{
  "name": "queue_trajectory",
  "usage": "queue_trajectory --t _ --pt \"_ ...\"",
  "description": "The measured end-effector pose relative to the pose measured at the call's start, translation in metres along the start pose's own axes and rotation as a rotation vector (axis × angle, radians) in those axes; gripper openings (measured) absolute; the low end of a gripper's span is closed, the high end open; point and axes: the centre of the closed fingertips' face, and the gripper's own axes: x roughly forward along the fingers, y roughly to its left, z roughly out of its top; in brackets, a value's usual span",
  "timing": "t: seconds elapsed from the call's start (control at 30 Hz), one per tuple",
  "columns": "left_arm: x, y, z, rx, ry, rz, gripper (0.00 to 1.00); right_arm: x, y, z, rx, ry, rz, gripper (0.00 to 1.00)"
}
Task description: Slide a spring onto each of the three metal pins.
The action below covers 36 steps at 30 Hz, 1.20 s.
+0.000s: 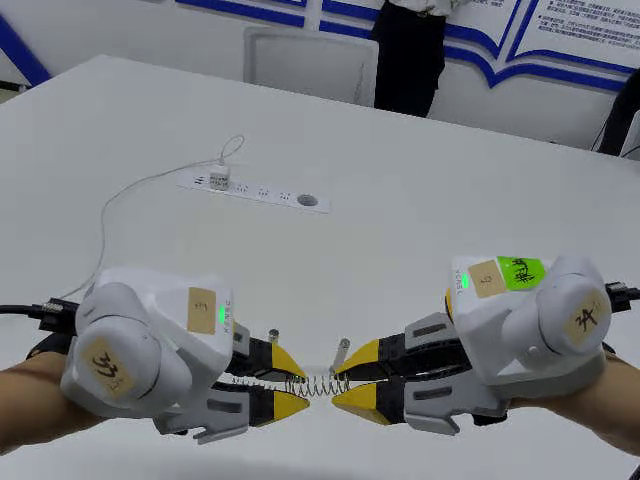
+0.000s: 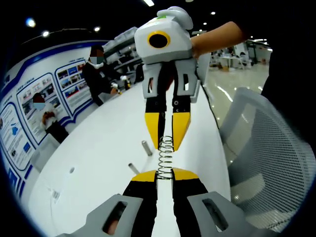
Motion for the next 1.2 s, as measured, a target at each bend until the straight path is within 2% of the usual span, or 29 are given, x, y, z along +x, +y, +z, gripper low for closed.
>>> queue_trajectory --t 0.5,0.67,0.9,1.0,1.2 --pt "0.002 -0.001 0.003 0.008 0.003 0.006 0.1 -0.004 0.002 0.019 0.037 -0.083 0.015 0.11" --pt "-0.001 0.002 0.005 -0.016 -0.011 0.02 0.1 -0.005 0.001 0.024 0.066 -0.119 0.011 0.11" --pt "0.001 0.0 0.004 -0.025 -0.007 0.013 0.1 -0.002 0.002 0.031 0.063 -0.134 0.02 0.11" --pt "0.003 -0.001 0.006 -0.03 -0.012 0.013 0.1 -0.002 0.002 0.038 0.09 -0.166 0.019 0.11" --pt "0.004 0.0 0.008 -0.046 -0.022 0.017 0.1 -0.002 0.001 0.042 0.098 -0.173 0.008 0.1"
